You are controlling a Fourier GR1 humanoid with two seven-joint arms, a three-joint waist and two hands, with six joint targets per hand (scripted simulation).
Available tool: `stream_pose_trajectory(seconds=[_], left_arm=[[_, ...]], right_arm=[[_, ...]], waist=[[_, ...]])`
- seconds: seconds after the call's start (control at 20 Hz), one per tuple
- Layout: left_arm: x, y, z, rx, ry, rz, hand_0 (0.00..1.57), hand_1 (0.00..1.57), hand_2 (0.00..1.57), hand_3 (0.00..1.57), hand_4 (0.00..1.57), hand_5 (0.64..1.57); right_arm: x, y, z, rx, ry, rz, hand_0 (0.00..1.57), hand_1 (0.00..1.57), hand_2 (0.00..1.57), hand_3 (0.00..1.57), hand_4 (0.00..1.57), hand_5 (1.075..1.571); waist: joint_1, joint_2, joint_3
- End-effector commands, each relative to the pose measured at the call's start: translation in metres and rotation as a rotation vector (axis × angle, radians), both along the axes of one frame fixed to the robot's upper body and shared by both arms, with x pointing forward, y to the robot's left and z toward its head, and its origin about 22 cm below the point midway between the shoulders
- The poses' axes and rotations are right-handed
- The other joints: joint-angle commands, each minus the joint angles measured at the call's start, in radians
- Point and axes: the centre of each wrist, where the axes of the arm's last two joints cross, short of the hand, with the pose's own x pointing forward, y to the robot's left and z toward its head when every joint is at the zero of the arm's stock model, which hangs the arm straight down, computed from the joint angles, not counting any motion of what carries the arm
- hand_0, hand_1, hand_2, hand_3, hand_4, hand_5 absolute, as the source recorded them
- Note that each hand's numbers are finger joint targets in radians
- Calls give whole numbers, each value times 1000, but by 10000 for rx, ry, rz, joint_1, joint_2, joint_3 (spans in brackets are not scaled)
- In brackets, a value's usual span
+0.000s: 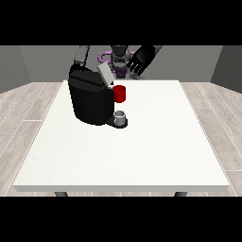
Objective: Insert the coffee pod into the coffee machine and close the lid
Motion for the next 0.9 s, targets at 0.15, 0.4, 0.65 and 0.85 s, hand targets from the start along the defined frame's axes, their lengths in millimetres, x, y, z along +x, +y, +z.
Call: stream_pose_trajectory(seconds=[0.15, 0.4, 0.65, 0.85], left_arm=[[5, 0, 37, 75, -528, 63, 1174, 1174, 1254, 1266, 479, 1571], [8, 9, 84, 31, -1277, 631, 1222, 1222, 1288, 1238, 475, 1571], [9, 9, 85, -96, -1566, 500, 1258, 1258, 1299, 1245, 494, 1571], [10, 13, 88, -7, -1449, 629, 1188, 1188, 1266, 1227, 471, 1571]], right_arm=[[15, -11, 30, 59, -502, -129, 0, 0, 0, 0, 0, 1571], [25, 11, 55, -143, -1427, 60, 0, 0, 0, 0, 37, 1571], [31, 2, 66, 110, -1697, -150, 0, 0, 0, 0, 186, 1571], [37, -19, 79, -11, -1993, -64, 0, 0, 0, 0, 0, 1571]], waist=[[-379, 358, -2], [-857, 1212, 0], [-949, 1711, 0], [-1023, 1933, 1]])
